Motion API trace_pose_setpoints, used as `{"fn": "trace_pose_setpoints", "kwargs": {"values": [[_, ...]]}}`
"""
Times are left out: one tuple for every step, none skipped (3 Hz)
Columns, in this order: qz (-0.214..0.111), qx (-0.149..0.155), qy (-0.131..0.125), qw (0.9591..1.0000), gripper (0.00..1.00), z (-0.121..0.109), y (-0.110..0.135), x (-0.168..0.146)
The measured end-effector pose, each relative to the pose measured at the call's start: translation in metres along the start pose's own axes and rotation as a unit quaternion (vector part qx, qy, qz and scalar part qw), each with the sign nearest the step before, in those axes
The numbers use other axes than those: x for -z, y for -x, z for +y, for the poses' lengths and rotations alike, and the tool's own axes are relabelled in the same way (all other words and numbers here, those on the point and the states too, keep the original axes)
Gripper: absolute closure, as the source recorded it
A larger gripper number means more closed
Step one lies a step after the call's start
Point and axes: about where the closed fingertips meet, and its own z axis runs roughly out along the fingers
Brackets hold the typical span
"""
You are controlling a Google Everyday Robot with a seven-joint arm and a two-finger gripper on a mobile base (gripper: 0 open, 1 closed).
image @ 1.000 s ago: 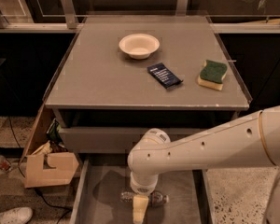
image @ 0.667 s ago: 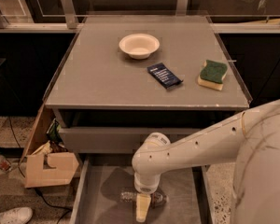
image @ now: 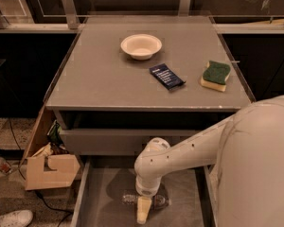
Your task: Pick water bottle from middle drawer and place on counter
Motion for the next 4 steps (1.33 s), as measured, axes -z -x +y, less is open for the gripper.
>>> {"fn": "trace_pose_setpoints", "kwargs": {"values": [[0.001,-0.001,0.004,1.0,0.0,0.001,-0.001,-0.005],[0.002,-0.003,0.015,0.9999,0.0,0.002,-0.002,-0.02],[0.004,-0.008,0.033,0.9994,0.0,0.006,-0.005,-0.042],[0.004,-0.01,0.047,0.9989,0.0,0.009,-0.009,-0.055]]}}
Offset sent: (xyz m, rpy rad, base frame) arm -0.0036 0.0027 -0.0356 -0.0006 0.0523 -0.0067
